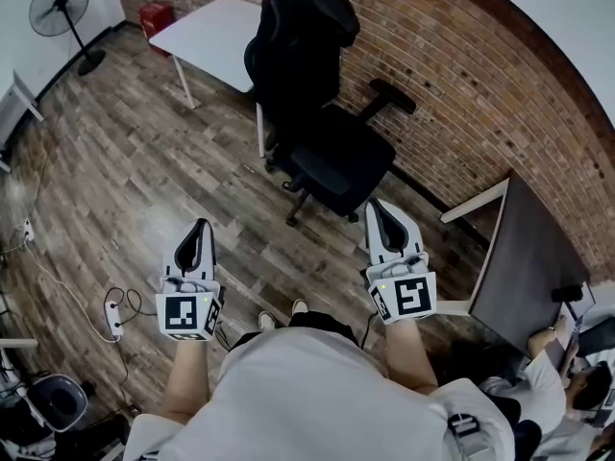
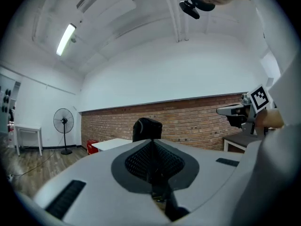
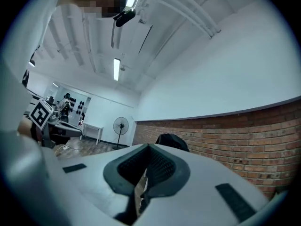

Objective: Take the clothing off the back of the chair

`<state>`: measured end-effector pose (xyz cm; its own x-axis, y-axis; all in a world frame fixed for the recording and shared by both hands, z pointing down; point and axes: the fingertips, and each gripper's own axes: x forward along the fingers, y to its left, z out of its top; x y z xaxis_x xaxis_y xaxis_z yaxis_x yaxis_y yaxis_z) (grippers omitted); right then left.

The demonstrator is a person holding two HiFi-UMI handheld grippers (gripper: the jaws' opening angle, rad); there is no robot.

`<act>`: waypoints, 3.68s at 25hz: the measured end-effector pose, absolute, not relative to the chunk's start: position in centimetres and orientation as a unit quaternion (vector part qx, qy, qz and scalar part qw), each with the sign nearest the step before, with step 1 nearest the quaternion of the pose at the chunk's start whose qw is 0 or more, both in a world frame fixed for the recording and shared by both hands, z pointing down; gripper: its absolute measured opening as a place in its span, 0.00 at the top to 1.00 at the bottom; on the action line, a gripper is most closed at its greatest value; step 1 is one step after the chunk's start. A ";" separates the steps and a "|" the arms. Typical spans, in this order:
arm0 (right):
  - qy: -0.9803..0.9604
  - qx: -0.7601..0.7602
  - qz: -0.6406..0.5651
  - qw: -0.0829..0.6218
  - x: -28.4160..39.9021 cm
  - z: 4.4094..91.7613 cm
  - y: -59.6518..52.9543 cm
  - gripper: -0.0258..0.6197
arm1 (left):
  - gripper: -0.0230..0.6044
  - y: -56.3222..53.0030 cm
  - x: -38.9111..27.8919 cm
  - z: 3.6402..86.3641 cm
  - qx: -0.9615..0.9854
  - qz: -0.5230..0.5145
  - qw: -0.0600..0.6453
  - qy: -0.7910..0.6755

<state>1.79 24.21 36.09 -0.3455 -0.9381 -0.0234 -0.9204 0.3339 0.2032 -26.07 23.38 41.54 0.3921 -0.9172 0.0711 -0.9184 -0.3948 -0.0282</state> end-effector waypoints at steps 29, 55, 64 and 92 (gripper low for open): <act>-0.842 0.539 -0.023 0.005 10.0 38.2 -1.8 0.93 | 0.91 -3.4 -15.5 41.8 0.842 0.055 0.019 -0.536; -0.831 0.555 -0.012 0.015 11.3 37.7 -12.6 0.93 | 0.91 -18.8 -10.1 39.5 0.878 0.036 0.003 -0.478; -0.838 0.545 -0.006 0.013 9.6 37.6 -15.9 0.93 | 0.91 -22.9 -9.4 36.2 0.883 0.036 -0.036 -0.467; -0.806 0.592 0.007 -0.005 13.5 37.5 -16.8 0.93 | 0.24 -39.1 1.7 34.7 0.861 0.345 -0.250 -0.278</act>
<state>13.51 -16.81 37.53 -0.2979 -0.9546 0.0005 -0.9545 0.2978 -0.0171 1.65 -39.06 34.66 0.6069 -0.6514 0.4554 -0.3053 -0.7201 -0.6231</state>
